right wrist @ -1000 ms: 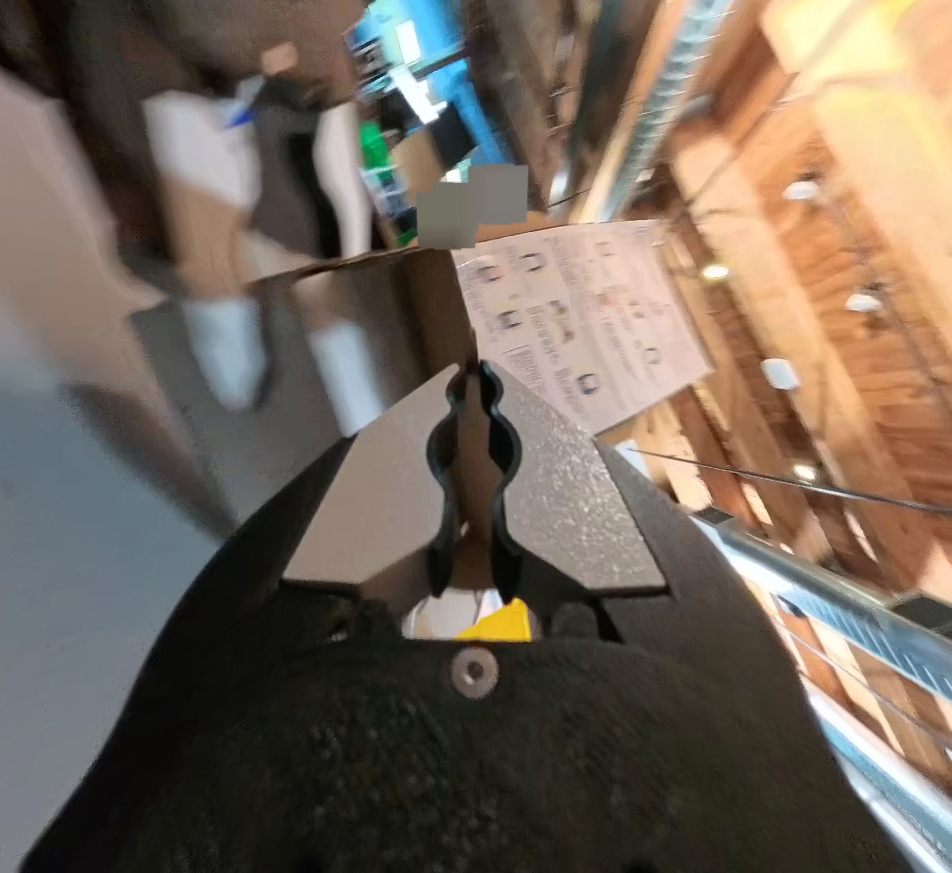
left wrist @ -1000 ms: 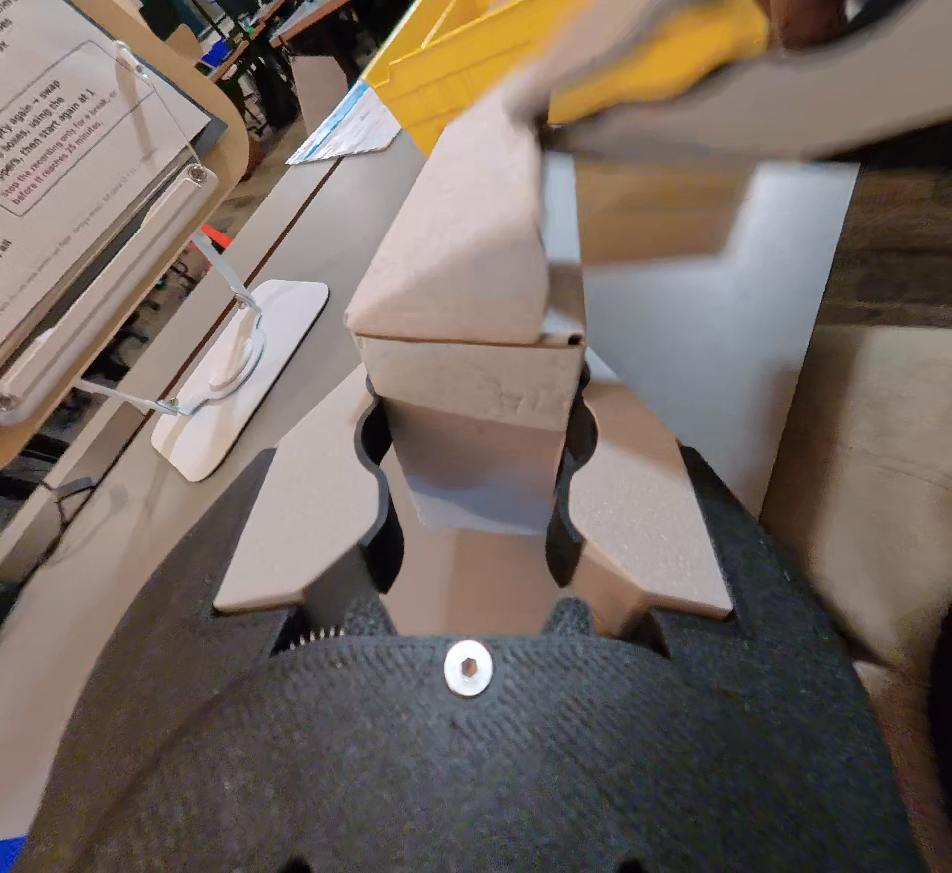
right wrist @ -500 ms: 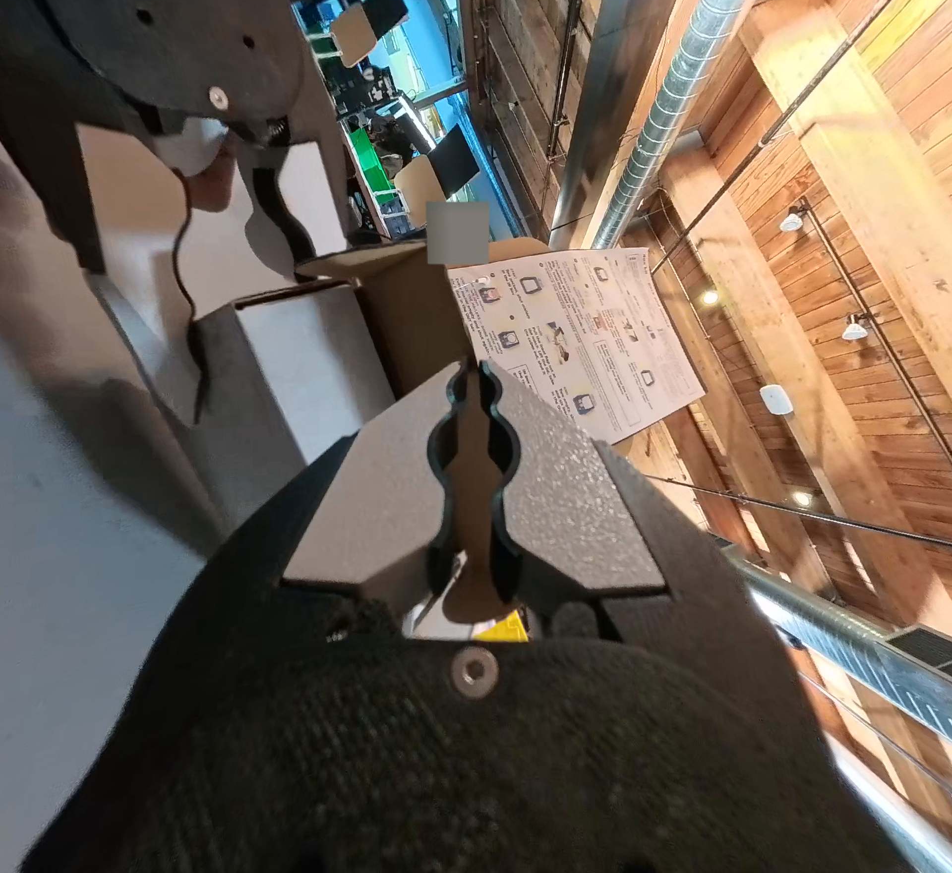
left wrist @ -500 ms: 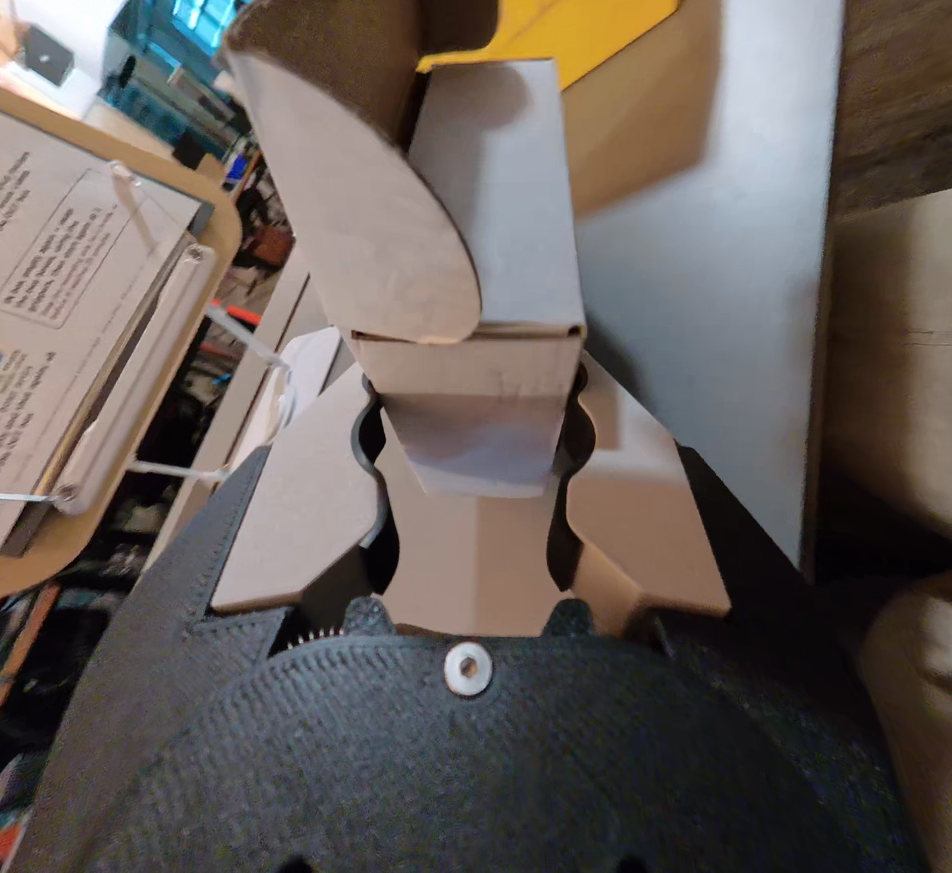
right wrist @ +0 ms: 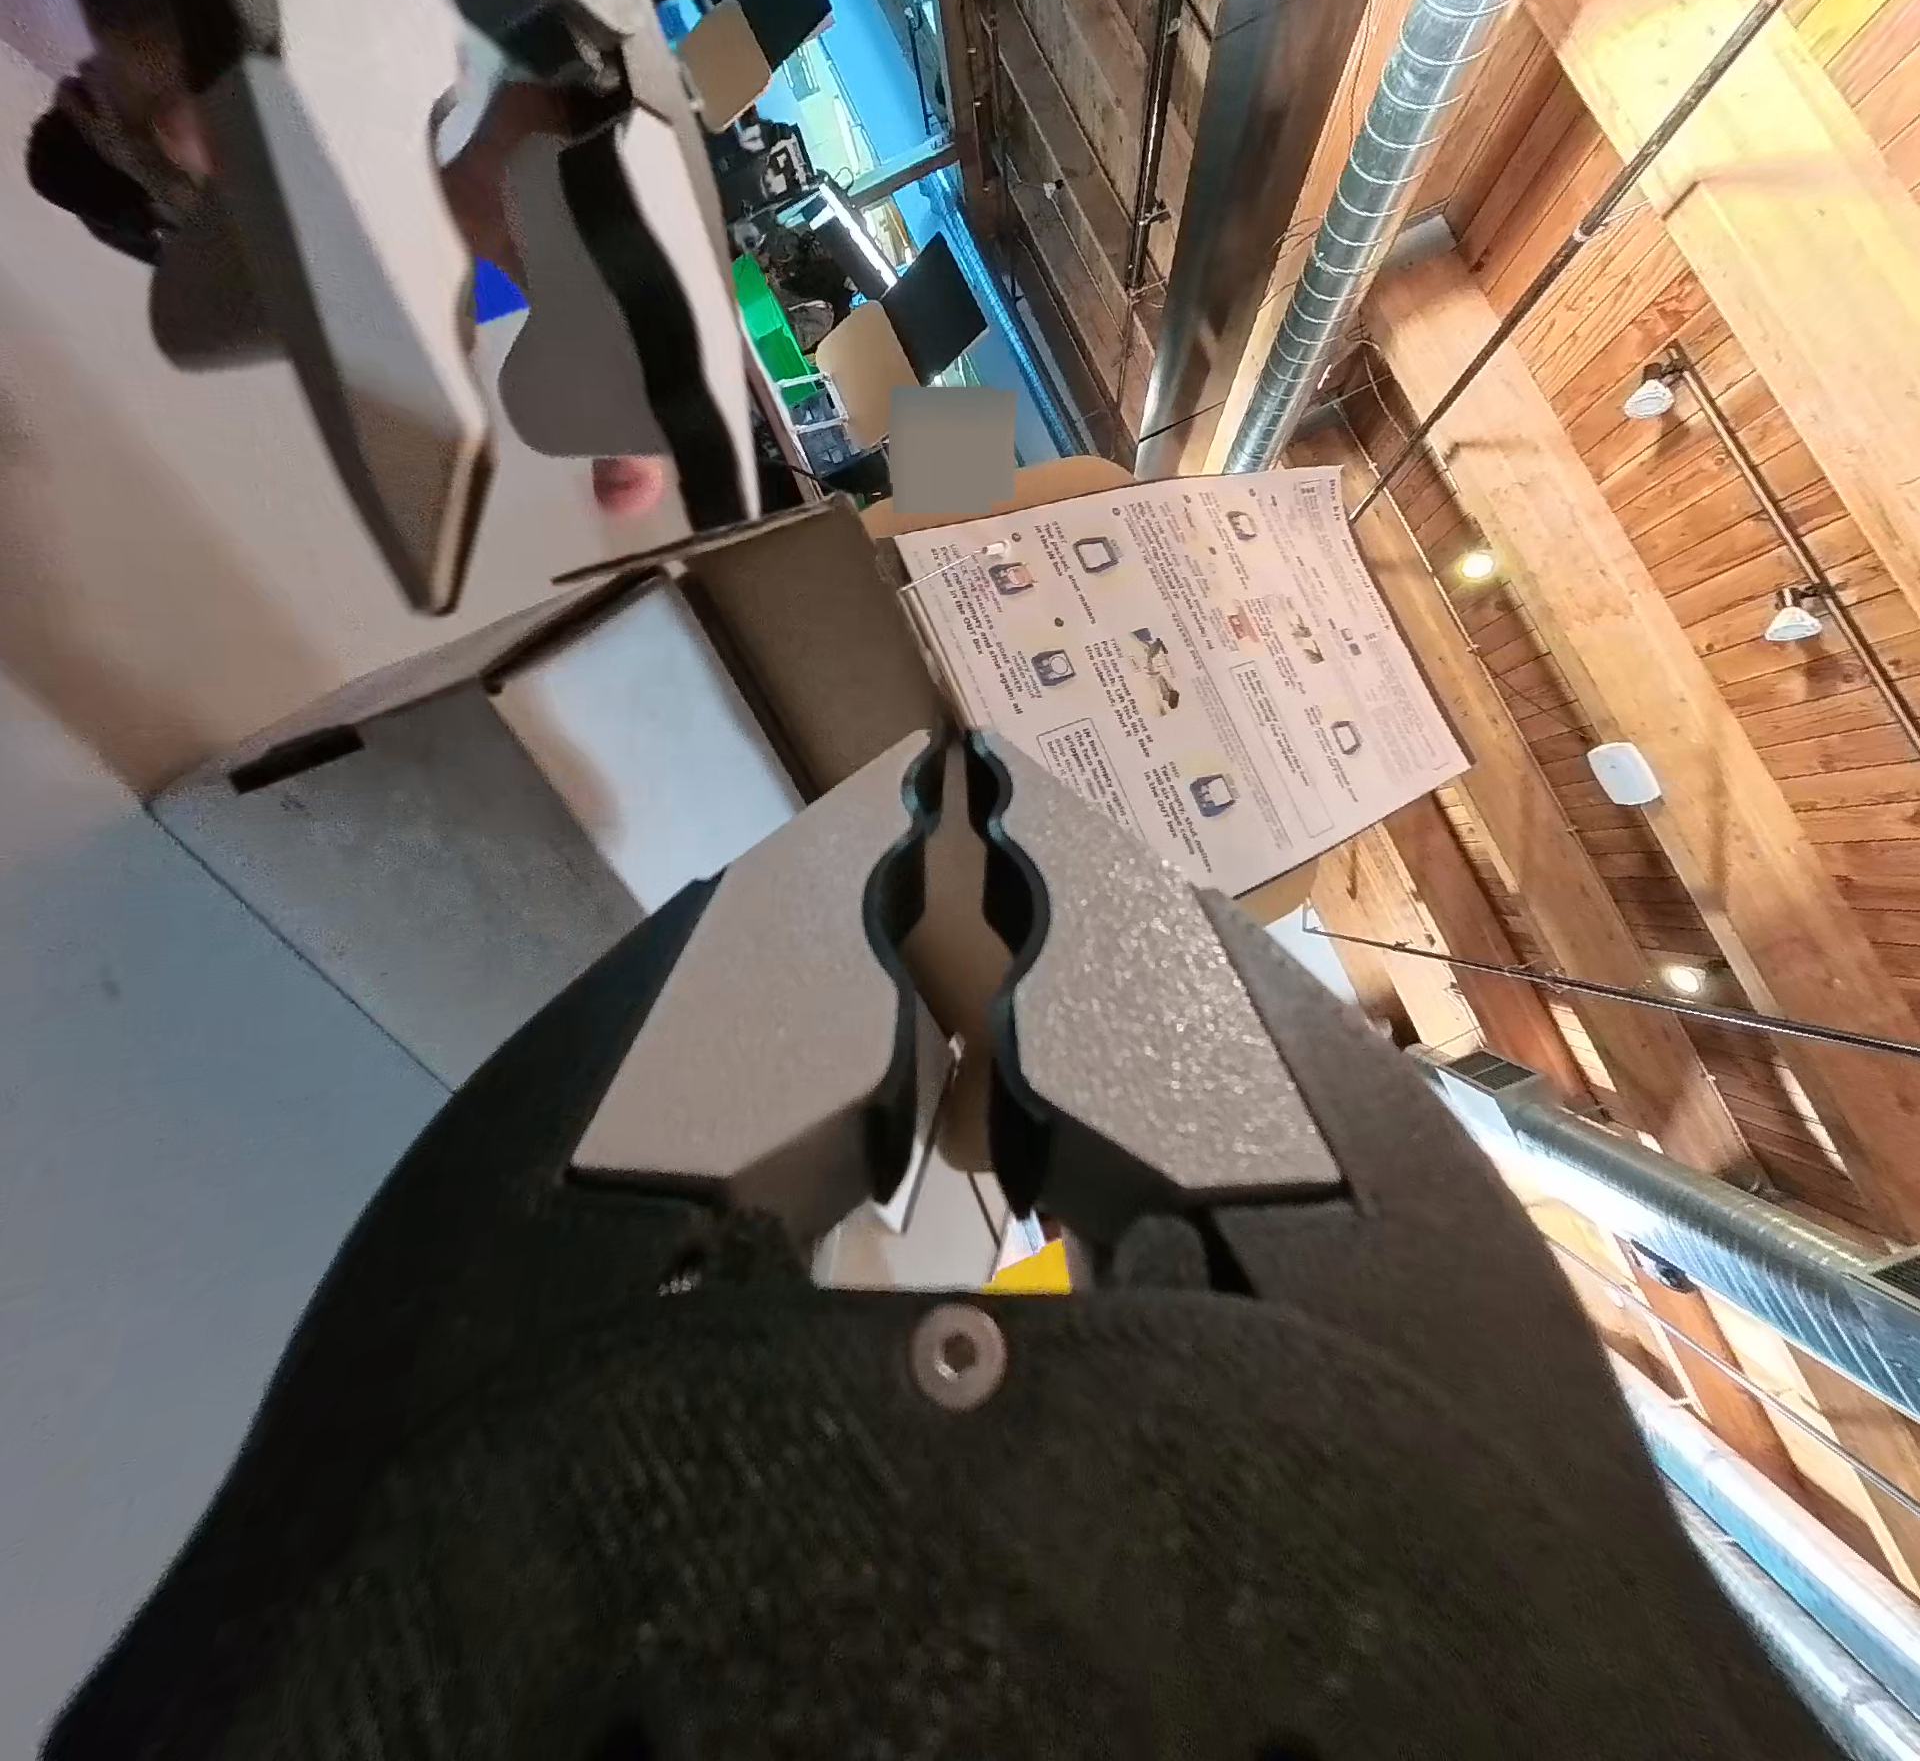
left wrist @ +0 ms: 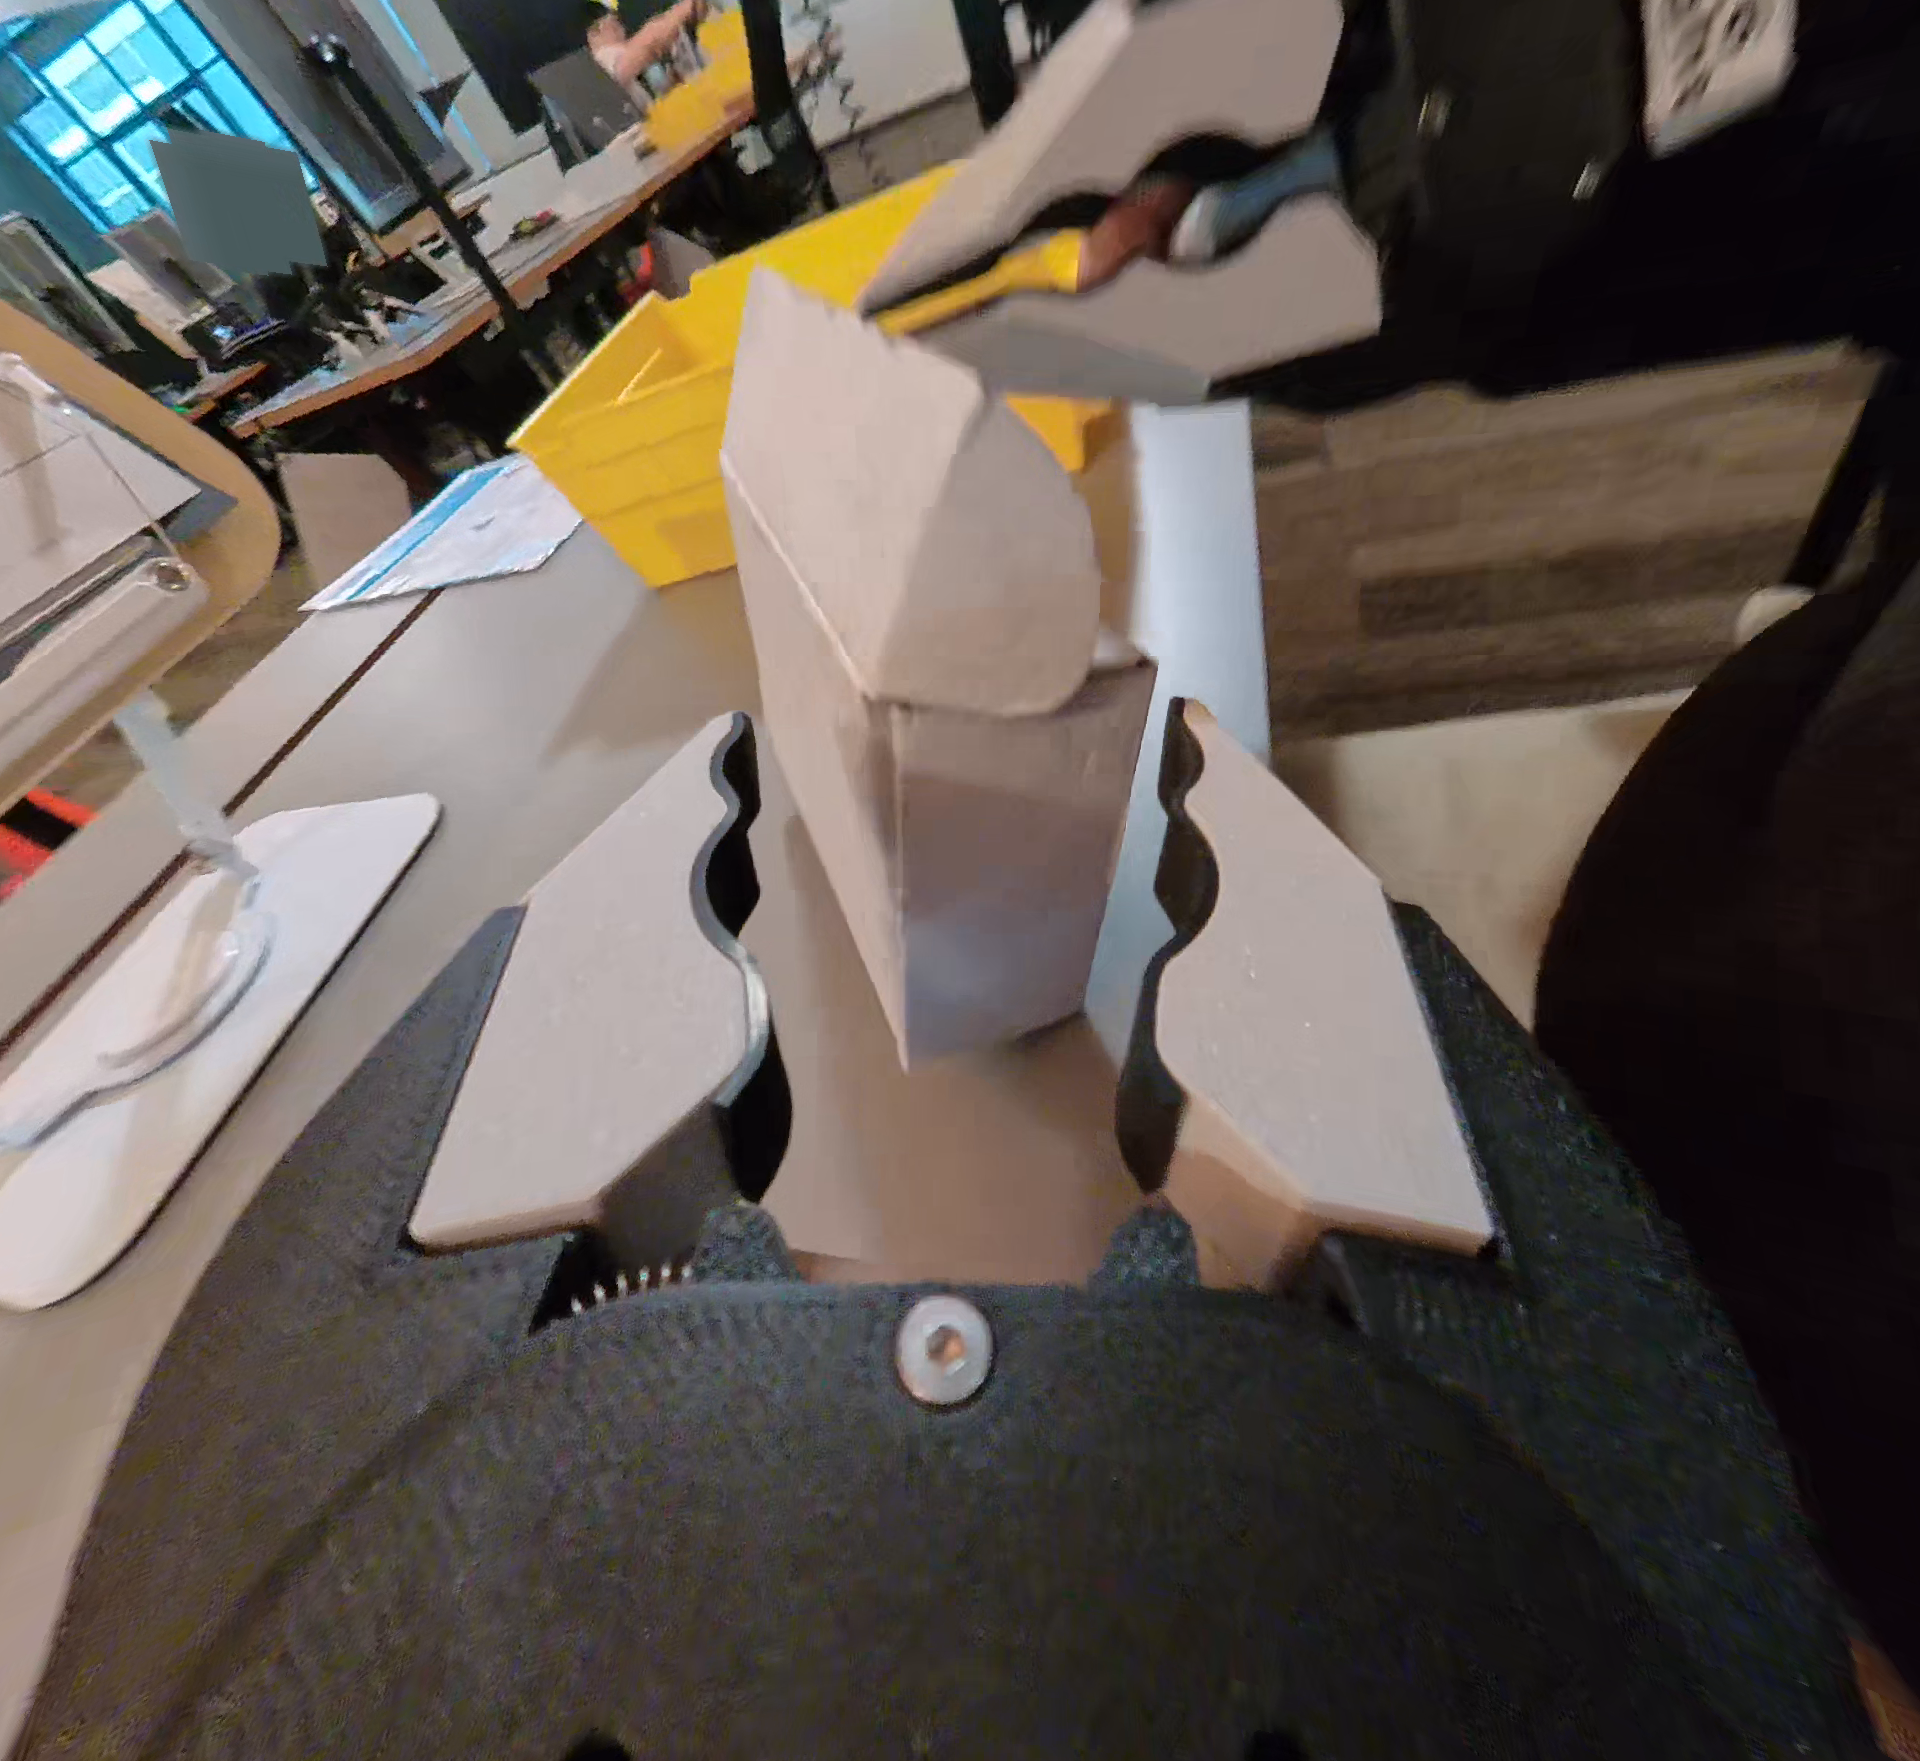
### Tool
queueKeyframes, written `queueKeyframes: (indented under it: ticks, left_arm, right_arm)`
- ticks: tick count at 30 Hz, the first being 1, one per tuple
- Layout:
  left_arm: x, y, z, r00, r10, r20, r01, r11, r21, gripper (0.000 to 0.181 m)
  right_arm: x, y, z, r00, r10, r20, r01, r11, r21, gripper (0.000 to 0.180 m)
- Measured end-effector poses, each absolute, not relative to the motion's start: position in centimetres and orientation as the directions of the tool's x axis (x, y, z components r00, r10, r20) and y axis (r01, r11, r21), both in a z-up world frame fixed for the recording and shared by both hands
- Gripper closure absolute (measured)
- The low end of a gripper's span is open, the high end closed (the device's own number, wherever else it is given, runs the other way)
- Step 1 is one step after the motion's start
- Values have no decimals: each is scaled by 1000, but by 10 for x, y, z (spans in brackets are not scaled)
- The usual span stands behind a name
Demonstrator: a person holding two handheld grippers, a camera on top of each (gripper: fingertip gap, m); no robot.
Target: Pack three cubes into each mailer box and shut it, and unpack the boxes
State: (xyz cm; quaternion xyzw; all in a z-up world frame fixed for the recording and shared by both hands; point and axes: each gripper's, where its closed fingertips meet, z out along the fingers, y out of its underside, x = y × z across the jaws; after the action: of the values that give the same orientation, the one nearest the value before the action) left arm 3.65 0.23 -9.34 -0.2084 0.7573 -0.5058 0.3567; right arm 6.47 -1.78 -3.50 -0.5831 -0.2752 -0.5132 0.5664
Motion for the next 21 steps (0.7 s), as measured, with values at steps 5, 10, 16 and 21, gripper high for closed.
queueKeyframes:
  ticks: [5, 10, 16, 21]
  left_arm:
    - [42, 0, -76, -612, -732, -298, 58, 335, -940, 113]
    - [46, -5, -80, -576, -741, -346, 67, 379, -923, 133]
    - [52, 2, -76, -547, -778, -309, 47, 340, -939, 137]
    - [57, 15, -68, -517, -829, -214, 21, 238, -971, 142]
  right_arm:
    - [64, -16, -38, 333, -249, 910, 899, -206, -386, 179]
    - [64, -15, -42, 432, -231, 872, 864, -173, -474, 171]
    - [61, -15, -41, 645, -207, 736, 742, -62, -667, 165]
    - [81, -18, -38, 820, -231, 523, 534, -19, -845, 156]
